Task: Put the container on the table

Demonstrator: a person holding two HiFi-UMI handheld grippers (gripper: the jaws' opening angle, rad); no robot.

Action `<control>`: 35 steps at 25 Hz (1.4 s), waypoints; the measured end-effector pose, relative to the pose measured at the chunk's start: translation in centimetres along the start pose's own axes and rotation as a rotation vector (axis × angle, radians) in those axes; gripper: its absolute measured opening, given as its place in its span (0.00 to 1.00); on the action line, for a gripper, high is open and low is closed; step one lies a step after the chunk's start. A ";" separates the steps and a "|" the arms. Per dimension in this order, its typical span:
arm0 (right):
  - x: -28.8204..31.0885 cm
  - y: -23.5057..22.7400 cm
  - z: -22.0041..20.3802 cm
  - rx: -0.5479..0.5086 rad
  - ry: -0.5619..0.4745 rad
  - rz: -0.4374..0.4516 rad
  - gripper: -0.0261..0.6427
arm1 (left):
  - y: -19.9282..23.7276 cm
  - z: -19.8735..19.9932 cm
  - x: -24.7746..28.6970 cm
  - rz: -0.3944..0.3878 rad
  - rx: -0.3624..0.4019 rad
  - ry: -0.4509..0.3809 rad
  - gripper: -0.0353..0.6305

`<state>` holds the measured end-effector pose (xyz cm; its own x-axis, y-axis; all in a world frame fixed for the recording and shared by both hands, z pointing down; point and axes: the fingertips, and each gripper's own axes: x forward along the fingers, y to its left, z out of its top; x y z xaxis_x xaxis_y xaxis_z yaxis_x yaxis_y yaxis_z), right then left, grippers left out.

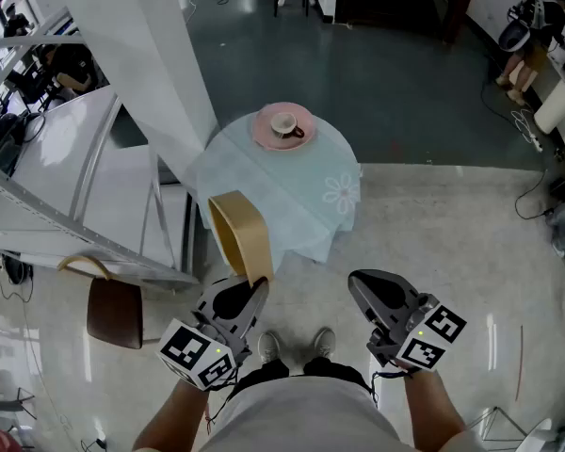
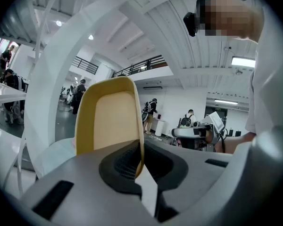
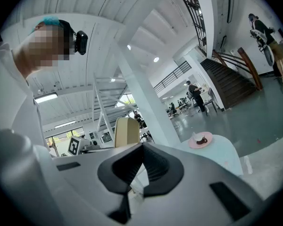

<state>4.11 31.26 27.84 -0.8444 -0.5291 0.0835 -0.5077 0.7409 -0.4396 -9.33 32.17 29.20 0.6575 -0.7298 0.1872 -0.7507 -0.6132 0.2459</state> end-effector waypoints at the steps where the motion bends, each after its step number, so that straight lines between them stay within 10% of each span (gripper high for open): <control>1: -0.1 0.0 0.0 0.000 0.000 0.000 0.07 | -0.1 -0.1 0.0 -0.001 -0.002 0.002 0.09; 35: -5.3 -3.5 0.0 0.005 0.020 0.014 0.07 | -6.0 -1.6 4.4 0.011 0.012 0.033 0.09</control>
<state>10.38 31.49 28.98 -0.8548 -0.5102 0.0948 -0.4948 0.7462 -0.4454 -1.86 33.11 30.12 0.6512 -0.7260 0.2210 -0.7582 -0.6092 0.2325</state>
